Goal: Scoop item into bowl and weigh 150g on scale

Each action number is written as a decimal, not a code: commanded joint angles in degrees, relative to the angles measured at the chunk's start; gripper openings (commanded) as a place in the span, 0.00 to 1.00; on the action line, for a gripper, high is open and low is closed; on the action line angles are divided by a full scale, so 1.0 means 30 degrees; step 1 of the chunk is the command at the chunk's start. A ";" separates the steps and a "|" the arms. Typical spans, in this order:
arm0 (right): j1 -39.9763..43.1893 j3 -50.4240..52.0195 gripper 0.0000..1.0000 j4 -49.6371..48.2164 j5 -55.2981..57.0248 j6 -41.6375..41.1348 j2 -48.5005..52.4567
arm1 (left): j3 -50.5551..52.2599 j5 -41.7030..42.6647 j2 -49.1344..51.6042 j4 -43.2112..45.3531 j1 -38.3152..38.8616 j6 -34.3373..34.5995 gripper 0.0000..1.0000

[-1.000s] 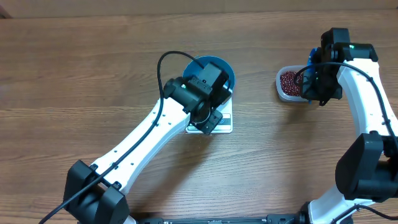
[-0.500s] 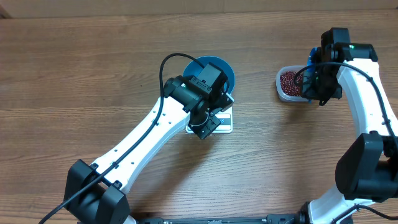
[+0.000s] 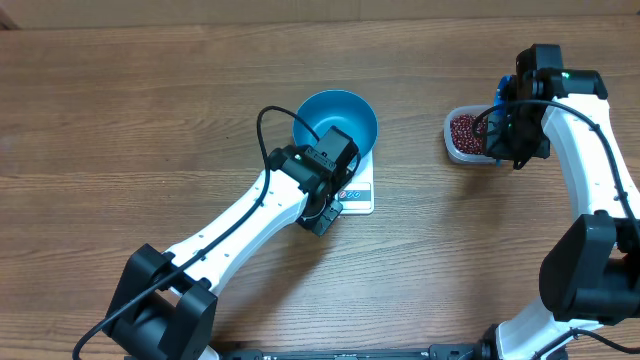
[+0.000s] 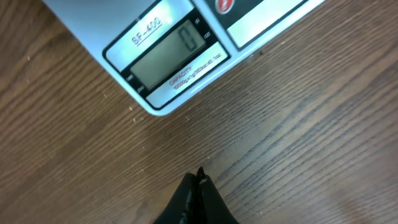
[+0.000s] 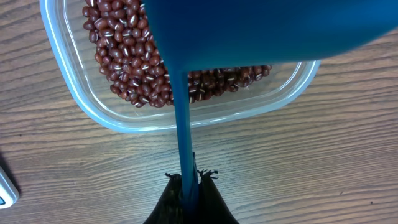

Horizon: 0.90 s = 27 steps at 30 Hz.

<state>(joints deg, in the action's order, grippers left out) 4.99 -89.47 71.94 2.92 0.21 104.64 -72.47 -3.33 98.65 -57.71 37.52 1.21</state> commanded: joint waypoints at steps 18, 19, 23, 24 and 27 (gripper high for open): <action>-0.0029 -0.0197 0.04 -0.0102 -0.0095 0.0015 -0.0226 | 0.1865 0.0066 0.0153 0.1362 0.0168 0.3810 0.05; -0.0029 -0.0197 0.04 -0.0095 -0.0095 0.0015 -0.0226 | 0.1989 0.0058 0.0153 0.1362 0.0168 0.3825 0.04; -0.0029 -0.0197 0.04 -0.0109 -0.0095 0.0015 -0.0226 | 0.2288 0.0117 0.0153 0.1326 0.0168 0.3905 0.06; -0.0029 -0.0197 0.04 -0.0109 -0.0095 0.0015 -0.0226 | 0.2324 0.0117 0.0153 0.1384 0.0168 0.3905 0.08; -0.0029 -0.0197 0.04 -0.0102 -0.0095 0.0015 -0.0226 | 0.2557 0.0066 0.0153 0.1698 0.0168 0.3898 0.13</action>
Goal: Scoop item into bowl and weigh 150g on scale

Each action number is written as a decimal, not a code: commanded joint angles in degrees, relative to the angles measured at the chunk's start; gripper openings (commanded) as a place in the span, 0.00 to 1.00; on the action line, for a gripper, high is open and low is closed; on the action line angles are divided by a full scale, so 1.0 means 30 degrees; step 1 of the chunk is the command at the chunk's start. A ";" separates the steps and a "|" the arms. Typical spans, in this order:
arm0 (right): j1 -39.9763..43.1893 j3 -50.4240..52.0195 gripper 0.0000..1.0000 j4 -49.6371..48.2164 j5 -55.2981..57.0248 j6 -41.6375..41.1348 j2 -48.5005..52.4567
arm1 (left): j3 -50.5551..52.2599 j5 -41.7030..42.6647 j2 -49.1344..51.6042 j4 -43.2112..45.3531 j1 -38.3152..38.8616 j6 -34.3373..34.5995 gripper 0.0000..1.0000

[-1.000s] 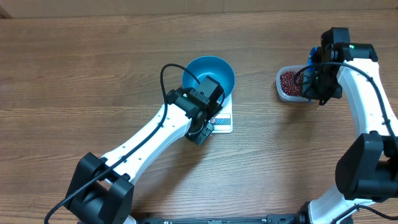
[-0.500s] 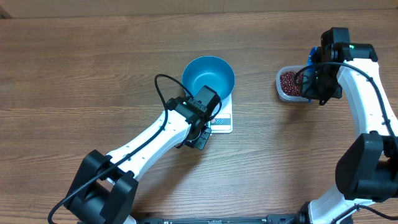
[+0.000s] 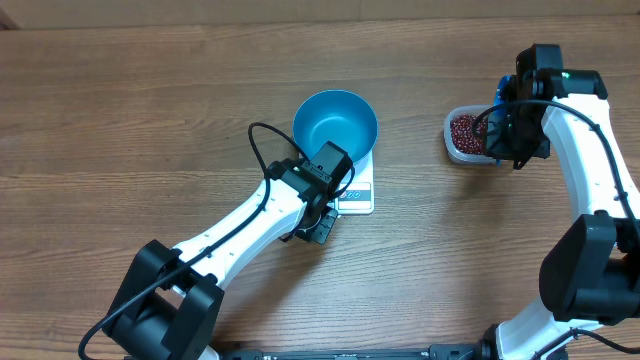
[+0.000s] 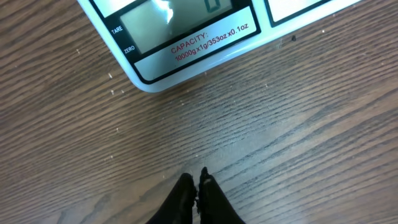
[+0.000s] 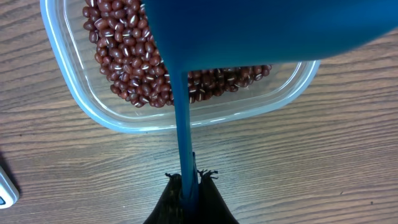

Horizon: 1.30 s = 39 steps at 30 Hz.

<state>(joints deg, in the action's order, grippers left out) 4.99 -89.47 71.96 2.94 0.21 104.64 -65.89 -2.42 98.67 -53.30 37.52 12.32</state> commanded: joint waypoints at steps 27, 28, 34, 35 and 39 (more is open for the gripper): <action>-0.0029 -0.0182 0.04 -0.0743 -0.0095 0.0109 -0.0211 | 0.0933 -0.1188 0.0146 0.1209 0.0124 -0.1260 1.00; -0.0029 -0.0175 0.04 -0.0765 -0.0095 0.0102 -0.0211 | 0.0933 -0.1180 0.0146 0.1217 0.0124 -0.1260 0.99; -0.0029 -0.0175 0.04 -0.0153 0.0517 0.0095 -0.0204 | 0.0933 -0.1195 0.0146 0.1202 0.0124 -0.1268 1.00; -0.0029 -0.0175 0.04 -0.0087 0.0911 0.0095 -0.0204 | 0.0933 -0.1195 0.0146 0.1195 0.0124 -0.1268 1.00; -0.0029 -0.0153 0.04 0.0146 0.1355 0.0087 -0.0189 | 0.0933 -0.1195 0.0146 0.1224 0.0124 -0.1268 1.00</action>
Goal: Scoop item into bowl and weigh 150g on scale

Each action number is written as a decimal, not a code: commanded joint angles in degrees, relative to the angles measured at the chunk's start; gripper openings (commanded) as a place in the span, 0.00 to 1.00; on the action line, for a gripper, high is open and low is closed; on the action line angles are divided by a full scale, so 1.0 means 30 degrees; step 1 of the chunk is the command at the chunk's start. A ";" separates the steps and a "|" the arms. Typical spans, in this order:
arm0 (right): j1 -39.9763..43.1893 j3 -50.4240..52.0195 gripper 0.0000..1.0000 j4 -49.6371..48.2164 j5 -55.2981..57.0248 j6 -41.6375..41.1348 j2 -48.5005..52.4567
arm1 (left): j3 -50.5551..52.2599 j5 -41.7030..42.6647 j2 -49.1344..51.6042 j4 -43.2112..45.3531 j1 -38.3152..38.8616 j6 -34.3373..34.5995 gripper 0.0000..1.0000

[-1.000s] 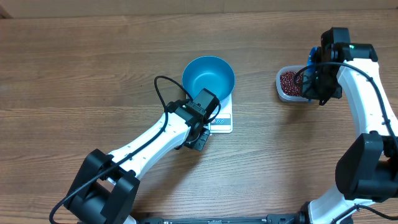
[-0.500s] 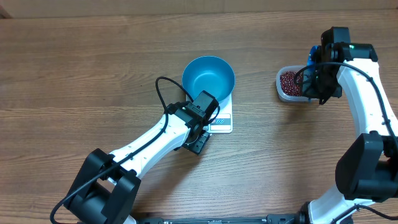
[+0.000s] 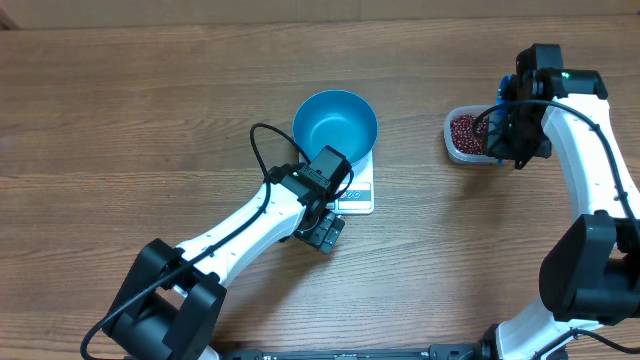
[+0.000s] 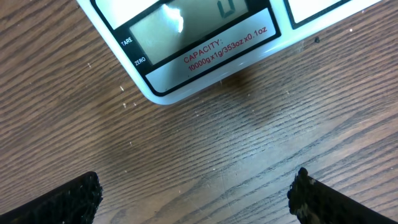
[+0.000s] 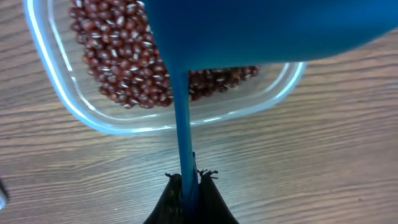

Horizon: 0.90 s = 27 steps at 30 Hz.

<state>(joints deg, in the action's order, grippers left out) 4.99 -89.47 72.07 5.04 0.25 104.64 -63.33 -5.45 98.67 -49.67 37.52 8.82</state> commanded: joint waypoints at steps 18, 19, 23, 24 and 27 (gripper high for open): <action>-0.0029 0.1843 0.04 -0.2885 -0.0372 0.0590 -0.0117 | 0.0080 -0.0772 0.0146 0.1741 0.0124 -0.1537 1.00; -0.0029 0.1843 0.04 -0.2943 -0.0364 0.0590 -0.0117 | 0.0080 -0.0831 0.0146 0.1851 0.0124 -0.1537 1.00; -0.0029 0.1843 0.04 -0.2994 -0.0372 0.0583 -0.0117 | 0.0073 -0.1013 0.0146 0.2601 0.0124 -0.1836 1.00; -0.0029 0.1843 0.04 -0.2987 -0.0372 0.0583 -0.0117 | 0.0073 -0.1020 0.0146 0.2667 0.0124 -0.1851 1.00; -0.0029 0.1843 0.04 -0.2871 -0.0372 0.0583 -0.0117 | 0.0073 -0.0801 0.0146 0.2798 0.0124 -0.2280 1.00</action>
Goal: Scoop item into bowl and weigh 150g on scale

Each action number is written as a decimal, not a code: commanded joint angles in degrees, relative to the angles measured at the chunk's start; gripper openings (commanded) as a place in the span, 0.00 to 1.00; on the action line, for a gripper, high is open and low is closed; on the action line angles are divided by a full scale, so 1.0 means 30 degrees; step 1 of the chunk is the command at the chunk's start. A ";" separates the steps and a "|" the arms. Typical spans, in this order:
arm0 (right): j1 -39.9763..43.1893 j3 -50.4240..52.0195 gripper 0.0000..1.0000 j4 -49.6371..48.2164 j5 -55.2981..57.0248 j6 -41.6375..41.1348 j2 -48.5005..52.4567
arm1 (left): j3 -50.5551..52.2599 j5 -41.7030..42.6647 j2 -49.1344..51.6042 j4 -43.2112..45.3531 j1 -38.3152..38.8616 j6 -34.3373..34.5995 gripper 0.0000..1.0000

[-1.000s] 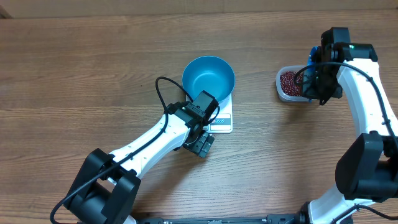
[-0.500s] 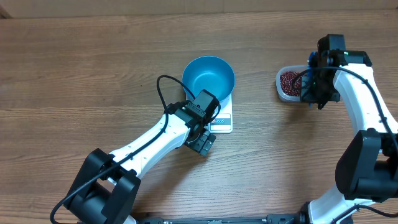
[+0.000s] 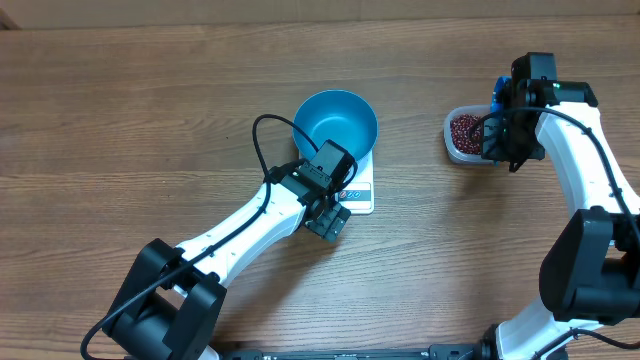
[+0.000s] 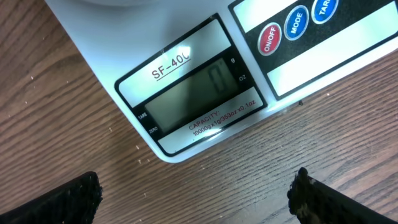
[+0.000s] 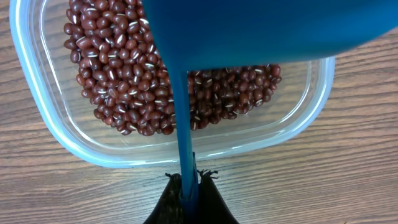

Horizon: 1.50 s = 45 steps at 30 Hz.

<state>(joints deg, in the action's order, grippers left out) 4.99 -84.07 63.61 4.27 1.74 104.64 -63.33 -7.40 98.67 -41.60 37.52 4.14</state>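
An empty blue bowl stands on the white digital scale, whose display shows 0. My left gripper is open just in front of the scale's display end, its fingertips wide apart over bare wood. A clear tub of red beans sits at the right of the table. My right gripper is shut on the thin handle of a blue scoop, which hangs over the tub and hides part of the beans.
The wooden table holds nothing else in view. The scale's ON/OFF, MODE and TARE buttons face my left wrist. A black cable loops off the left arm beside the bowl.
My left gripper has moved closer to the scale, so the whole display and the buttons now show. My right gripper with the scoop has shifted a little further over the tub.
First my left gripper was shut in front of the scale, whose display read 0. It then sat shut a little further back. By 0.9 s ago it had opened wide, and now it is nearer the scale. The right gripper held the scoop over the beans throughout.
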 commanded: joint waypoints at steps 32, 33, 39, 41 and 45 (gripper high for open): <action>-0.0087 -0.2157 0.04 0.3781 0.2280 0.3118 -0.0175 | 0.0058 -0.0168 0.0146 0.0619 0.0124 -0.1392 1.00; -0.0087 -0.2288 0.04 0.4153 0.2280 0.3643 -0.0175 | 0.0058 -0.0175 0.0146 0.0619 0.0124 -0.1392 1.00; -0.0029 -0.2317 0.04 0.5311 0.2543 0.5523 0.0036 | 0.0058 -0.0175 0.0146 0.0583 0.0124 -0.1399 1.00; 0.0007 -0.2317 0.04 0.5071 0.3636 0.5523 0.0197 | 0.0058 -0.0175 0.0146 0.0517 0.0124 -0.1399 0.99; 0.0007 -0.2062 0.04 0.4816 0.3927 0.6258 0.0539 | 0.0058 -0.0219 0.0146 0.0444 0.0124 -0.1399 1.00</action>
<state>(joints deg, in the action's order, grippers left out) 4.89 -89.89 78.54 14.02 18.13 104.75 -63.33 -7.55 98.67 -40.21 37.52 1.06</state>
